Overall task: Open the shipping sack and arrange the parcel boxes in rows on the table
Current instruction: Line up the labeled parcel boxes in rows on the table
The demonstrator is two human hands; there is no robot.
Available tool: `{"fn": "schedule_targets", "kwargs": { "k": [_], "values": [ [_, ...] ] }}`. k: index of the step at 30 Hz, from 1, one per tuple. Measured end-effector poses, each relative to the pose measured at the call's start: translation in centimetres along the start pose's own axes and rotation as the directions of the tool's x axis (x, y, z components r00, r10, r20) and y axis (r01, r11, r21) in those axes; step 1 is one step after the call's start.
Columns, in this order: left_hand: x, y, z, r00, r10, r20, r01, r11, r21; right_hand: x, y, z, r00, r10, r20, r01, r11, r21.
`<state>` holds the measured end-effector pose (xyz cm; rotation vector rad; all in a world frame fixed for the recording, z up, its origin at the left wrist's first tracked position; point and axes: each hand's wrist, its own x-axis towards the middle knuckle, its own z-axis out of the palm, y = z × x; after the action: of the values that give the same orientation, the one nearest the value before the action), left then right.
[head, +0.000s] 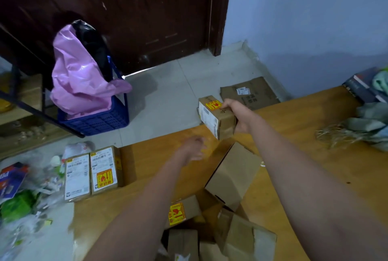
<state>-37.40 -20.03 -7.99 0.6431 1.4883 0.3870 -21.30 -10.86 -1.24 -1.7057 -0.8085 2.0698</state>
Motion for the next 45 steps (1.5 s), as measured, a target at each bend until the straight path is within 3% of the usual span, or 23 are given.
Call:
{"fn": "schedule_targets", "kwargs": {
  "k": [3,5,8,13,16,20,26,28,32,36,40,45],
  "values": [
    [-2.4,0.9,-3.9,0.992,0.052,-0.119,-0.08,0.966,-0.246,-1.2,1.2,2.0,0.989,0.03,0.146,-0.041,0.997,0.073],
    [-4.0,0.9,-6.5,0.99,0.088,-0.108,-0.124,0.908,-0.4,-2.2,1.9,3.5,0.978,0.045,0.201,-0.065,0.993,0.095],
    [-6.6,0.1,-9.5,0.984,0.172,-0.052,-0.175,0.863,-0.474,-3.1,3.0,6.0,0.971,0.076,0.226,-0.094,0.993,0.066],
    [-9.8,-2.9,-12.8,0.967,0.251,-0.049,-0.245,0.854,-0.459,-4.9,3.7,10.7,0.94,0.116,0.32,-0.127,0.992,0.013],
    [-11.1,-4.7,-14.4,0.954,0.244,-0.174,-0.297,0.846,-0.443,-5.1,4.5,13.2,0.95,0.111,0.292,-0.04,0.97,-0.239],
    [-12.4,-6.3,-16.1,0.915,0.24,-0.326,-0.347,0.879,-0.327,-4.9,5.8,16.8,0.926,0.215,0.309,0.016,0.798,-0.603],
    [-12.8,-8.8,-18.8,0.877,0.26,-0.404,-0.352,0.92,-0.171,-3.3,8.2,22.2,0.96,0.117,0.254,0.07,0.779,-0.623],
    [-12.6,-10.0,-19.8,0.826,0.26,-0.501,-0.341,0.937,-0.077,-2.4,9.1,23.5,0.968,0.1,0.228,0.056,0.806,-0.589],
    [-12.0,-13.3,-23.1,0.583,0.292,-0.758,-0.198,0.956,0.217,-0.6,10.9,25.5,0.997,0.051,0.064,-0.008,0.835,-0.55],
    [-11.6,-17.3,-26.4,0.491,0.251,-0.834,-0.03,0.962,0.272,1.2,12.2,26.8,0.998,-0.001,-0.061,-0.032,0.846,-0.532],
    [-11.0,-19.7,-28.5,0.503,0.171,-0.847,0.012,0.979,0.205,3.7,13.3,28.0,0.996,-0.006,-0.094,-0.048,0.828,-0.559],
    [-9.4,-20.9,-30.2,0.647,0.009,-0.762,0.059,0.996,0.062,6.2,13.4,28.3,0.975,-0.138,-0.172,-0.025,0.704,-0.71]
  ]
}}
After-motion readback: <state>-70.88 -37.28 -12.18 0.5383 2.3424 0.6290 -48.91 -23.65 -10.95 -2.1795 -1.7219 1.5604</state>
